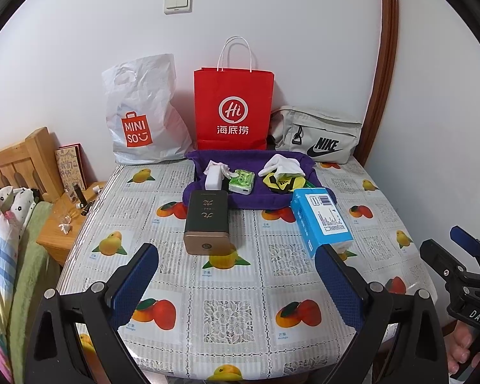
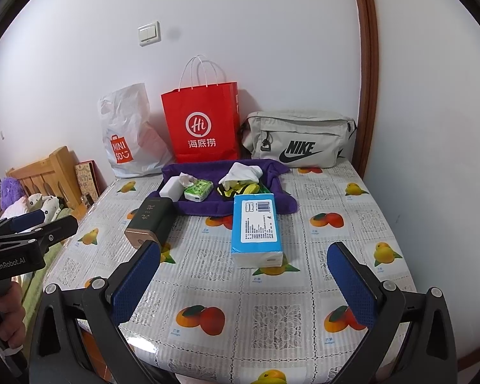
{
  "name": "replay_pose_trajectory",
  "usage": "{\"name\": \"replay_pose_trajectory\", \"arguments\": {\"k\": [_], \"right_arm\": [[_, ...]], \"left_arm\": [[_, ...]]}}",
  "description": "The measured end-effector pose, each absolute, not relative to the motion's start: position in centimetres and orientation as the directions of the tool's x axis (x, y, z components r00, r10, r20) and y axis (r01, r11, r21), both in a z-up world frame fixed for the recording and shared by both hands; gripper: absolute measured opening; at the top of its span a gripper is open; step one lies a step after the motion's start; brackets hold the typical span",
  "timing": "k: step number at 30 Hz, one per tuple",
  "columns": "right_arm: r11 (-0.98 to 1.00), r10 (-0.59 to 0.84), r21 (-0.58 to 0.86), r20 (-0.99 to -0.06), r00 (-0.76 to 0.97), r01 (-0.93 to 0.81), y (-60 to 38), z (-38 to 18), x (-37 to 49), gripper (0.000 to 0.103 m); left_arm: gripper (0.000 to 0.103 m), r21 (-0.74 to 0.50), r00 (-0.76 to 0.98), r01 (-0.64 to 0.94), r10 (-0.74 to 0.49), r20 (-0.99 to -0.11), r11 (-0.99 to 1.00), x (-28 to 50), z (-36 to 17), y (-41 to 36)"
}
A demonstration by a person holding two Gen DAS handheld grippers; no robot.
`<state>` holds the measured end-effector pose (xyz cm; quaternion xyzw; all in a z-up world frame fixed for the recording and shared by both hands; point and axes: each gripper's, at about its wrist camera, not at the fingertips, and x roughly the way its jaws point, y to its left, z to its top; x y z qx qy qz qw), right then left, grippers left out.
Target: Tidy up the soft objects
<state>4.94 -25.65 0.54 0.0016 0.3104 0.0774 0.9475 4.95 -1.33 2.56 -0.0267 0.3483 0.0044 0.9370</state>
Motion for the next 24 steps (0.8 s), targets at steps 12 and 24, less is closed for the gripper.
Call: {"name": "replay_pose_trajectory", "arguments": {"k": [12, 24], "right_arm": [[0.986, 0.159, 0.060, -0.582, 0.798, -0.152, -25.86, 0.80, 4.78, 0.102], [0.987, 0.158, 0.061, -0.582, 0.797, -0.150, -25.77, 0.78, 4.82, 0.102]], "left_arm": [[0.099, -0.046, 0.758, -0.028, -0.009, -0.652, 0.999, 4.94, 2.68, -1.33], [0.099, -0.048, 0.756, -0.031, -0.008, -0.654, 0.998, 5.07, 2.73, -1.22]]}}
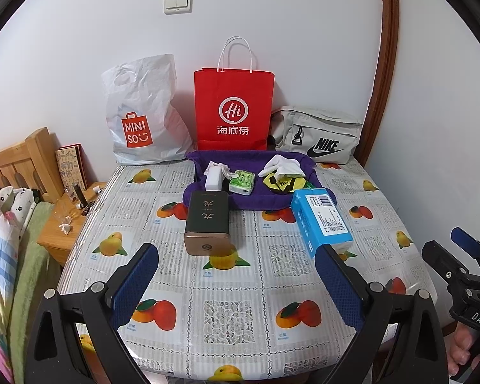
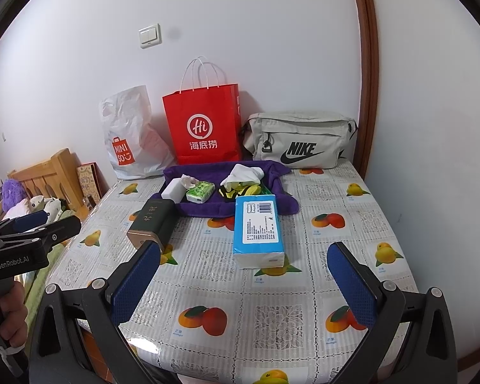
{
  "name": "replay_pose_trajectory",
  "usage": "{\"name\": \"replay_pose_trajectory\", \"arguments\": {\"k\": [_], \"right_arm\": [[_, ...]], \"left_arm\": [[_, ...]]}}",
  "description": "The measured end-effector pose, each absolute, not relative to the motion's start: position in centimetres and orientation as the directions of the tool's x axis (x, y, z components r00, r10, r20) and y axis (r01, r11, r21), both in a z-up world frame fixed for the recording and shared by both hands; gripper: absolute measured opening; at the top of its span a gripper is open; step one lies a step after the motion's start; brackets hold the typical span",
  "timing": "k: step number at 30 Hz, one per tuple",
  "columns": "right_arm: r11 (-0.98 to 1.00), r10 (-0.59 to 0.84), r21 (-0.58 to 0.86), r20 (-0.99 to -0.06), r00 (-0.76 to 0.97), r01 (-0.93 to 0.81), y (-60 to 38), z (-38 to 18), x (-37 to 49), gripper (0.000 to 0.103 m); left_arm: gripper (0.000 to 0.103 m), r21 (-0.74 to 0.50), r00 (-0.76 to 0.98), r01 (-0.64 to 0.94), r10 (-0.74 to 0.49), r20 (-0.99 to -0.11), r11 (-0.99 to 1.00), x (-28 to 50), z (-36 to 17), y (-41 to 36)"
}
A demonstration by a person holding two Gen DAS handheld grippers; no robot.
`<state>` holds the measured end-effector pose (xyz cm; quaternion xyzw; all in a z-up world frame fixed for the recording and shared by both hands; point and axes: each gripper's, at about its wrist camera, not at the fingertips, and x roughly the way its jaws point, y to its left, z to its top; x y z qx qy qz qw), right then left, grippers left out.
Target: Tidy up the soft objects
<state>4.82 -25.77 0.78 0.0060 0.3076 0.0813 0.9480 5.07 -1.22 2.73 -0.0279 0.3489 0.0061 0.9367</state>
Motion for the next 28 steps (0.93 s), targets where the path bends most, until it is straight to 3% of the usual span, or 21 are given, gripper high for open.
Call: {"name": "replay_pose_trajectory", "arguments": {"k": [28], "right_arm": [[0.987, 0.157, 0.068, -0.594, 0.789, -0.145, -25.71, 0.17, 5.31, 0.103]], "left_arm": [[0.099, -0.043, 0.751, -0.028, -0.007, -0.660, 0.999, 5.77, 2.52, -1.27]]}}
